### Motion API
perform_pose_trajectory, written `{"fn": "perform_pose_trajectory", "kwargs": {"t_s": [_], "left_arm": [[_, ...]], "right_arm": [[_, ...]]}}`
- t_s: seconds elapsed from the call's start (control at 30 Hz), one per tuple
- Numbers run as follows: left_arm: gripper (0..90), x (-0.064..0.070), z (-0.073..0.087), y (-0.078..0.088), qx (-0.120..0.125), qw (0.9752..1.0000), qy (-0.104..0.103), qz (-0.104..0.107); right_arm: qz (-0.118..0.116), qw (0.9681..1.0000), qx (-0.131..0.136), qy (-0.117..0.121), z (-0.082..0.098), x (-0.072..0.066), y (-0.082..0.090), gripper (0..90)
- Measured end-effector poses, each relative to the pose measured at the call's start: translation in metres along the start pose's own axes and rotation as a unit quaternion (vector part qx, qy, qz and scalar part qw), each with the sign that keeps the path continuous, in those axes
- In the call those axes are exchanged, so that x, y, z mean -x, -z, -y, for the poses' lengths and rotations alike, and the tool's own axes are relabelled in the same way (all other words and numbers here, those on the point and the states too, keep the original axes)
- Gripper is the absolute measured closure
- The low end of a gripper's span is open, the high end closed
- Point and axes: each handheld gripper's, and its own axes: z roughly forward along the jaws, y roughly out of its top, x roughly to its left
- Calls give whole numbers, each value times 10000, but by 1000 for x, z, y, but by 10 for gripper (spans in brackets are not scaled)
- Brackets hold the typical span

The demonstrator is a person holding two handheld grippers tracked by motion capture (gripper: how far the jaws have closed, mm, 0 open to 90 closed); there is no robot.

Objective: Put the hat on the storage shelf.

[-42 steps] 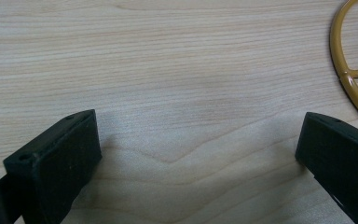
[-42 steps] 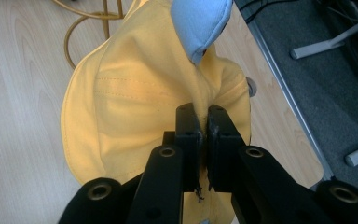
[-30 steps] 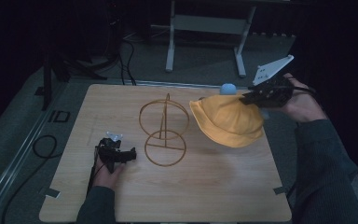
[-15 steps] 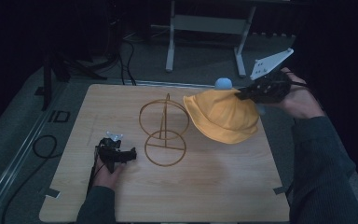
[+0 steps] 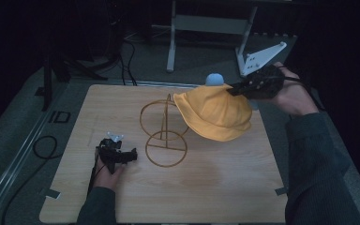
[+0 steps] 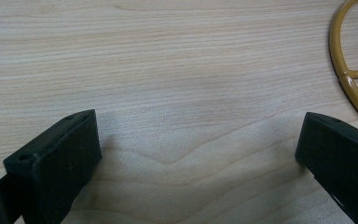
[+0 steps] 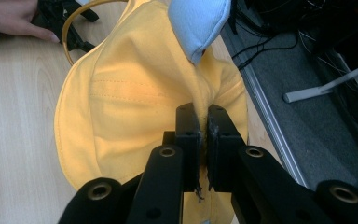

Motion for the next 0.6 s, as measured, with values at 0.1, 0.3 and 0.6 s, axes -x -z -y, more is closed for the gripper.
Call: {"fn": "perform_pose_trajectory", "kwargs": {"t_s": [0.1, 0.3, 0.6], "left_arm": [[0, 0, 0, 0, 1, 10000, 1, -4], [0, 0, 0, 0, 10, 10000, 11, -5], [0, 0, 0, 0, 5, 10000, 13, 0]], "right_arm": [[4, 10000, -35, 62, -6, -2, -2, 851], [-13, 9998, 86, 164, -21, -4, -4, 851], [-115, 9993, 199, 300, -42, -10, -18, 851]]}}
